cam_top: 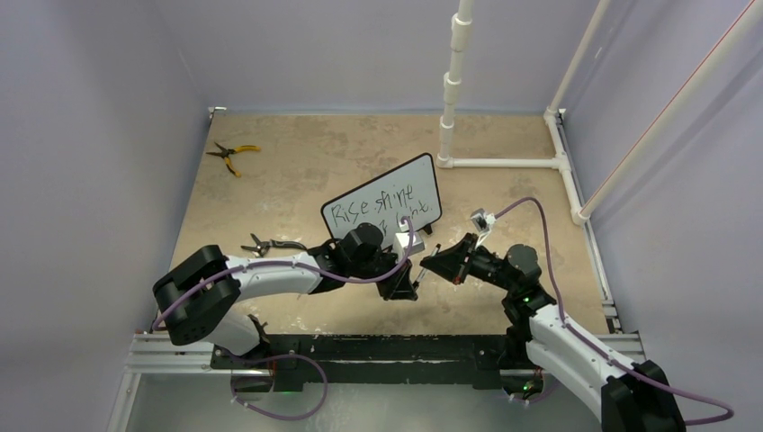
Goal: Write a sentence on the whiteboard
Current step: Close the whiteboard marker at the center of the board, then place the whiteboard marker at the center of the board.
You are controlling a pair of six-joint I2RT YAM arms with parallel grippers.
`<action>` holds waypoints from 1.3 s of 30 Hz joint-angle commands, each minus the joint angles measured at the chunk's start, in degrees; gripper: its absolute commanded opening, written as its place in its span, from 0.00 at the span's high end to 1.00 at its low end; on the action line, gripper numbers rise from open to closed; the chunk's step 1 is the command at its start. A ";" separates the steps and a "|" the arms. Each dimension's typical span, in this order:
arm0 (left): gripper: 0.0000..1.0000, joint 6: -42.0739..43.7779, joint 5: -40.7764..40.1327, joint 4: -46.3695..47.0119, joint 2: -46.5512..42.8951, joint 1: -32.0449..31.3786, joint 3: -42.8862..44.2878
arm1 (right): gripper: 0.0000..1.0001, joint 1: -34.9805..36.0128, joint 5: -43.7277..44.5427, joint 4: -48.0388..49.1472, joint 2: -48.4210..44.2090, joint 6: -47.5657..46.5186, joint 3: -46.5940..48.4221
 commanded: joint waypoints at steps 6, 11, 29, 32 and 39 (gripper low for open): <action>1.00 -2.44 5.93 28.40 -3.65 3.92 10.90 | 1.00 3.30 -14.37 -12.17 5.66 -3.49 -3.56; 1.00 -2.94 6.54 28.82 -3.76 4.14 11.03 | 1.00 3.93 -15.17 -11.34 6.69 -3.59 -3.54; 0.66 2.90 -7.57 2.57 -7.92 6.43 12.93 | 1.00 4.52 24.32 -25.22 -0.46 10.76 6.31; 0.53 3.08 -9.42 -1.27 -10.31 6.56 13.05 | 1.00 4.32 32.85 -28.56 0.86 11.45 8.73; 0.40 2.33 -10.19 -11.15 -12.00 8.80 20.27 | 0.76 2.78 48.43 -35.00 7.46 11.48 14.90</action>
